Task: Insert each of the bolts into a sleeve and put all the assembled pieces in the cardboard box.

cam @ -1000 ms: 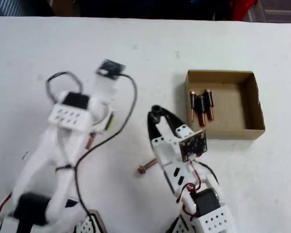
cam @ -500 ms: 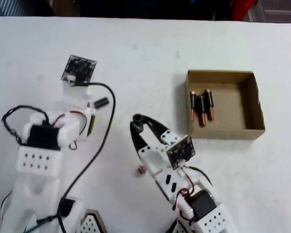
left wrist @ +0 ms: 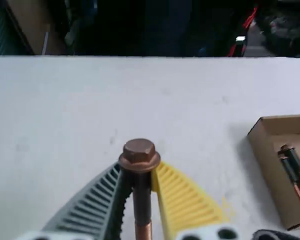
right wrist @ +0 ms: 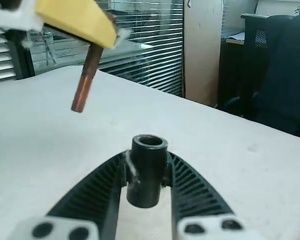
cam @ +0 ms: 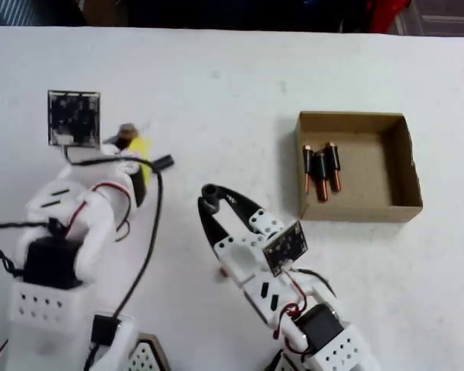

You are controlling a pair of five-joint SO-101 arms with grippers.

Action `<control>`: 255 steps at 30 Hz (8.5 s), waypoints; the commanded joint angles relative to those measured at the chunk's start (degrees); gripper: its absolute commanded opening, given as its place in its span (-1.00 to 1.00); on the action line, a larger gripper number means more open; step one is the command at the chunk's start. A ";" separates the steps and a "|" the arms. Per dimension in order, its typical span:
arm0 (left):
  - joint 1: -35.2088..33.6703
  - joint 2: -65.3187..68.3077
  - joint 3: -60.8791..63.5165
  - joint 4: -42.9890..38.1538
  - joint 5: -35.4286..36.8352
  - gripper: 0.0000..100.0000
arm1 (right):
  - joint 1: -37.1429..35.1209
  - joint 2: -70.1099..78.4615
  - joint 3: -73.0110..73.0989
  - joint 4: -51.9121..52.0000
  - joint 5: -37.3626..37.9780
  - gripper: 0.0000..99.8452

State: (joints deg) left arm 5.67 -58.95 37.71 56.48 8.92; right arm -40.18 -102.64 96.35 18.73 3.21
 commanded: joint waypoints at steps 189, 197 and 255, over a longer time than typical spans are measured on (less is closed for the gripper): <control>7.87 -17.54 19.43 -7.74 0.18 -0.51 | 1.80 -0.40 0.44 0.40 8.88 -0.97; 4.97 -27.74 19.52 -0.97 -0.09 -0.50 | 1.80 -0.40 0.44 4.97 9.23 -0.97; -18.95 -45.41 51.25 11.34 -12.48 -0.95 | 13.49 -0.48 0.18 6.90 8.88 -0.97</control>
State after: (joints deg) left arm -12.79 -103.87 87.91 68.97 -3.12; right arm -29.89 -102.55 96.44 25.67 11.65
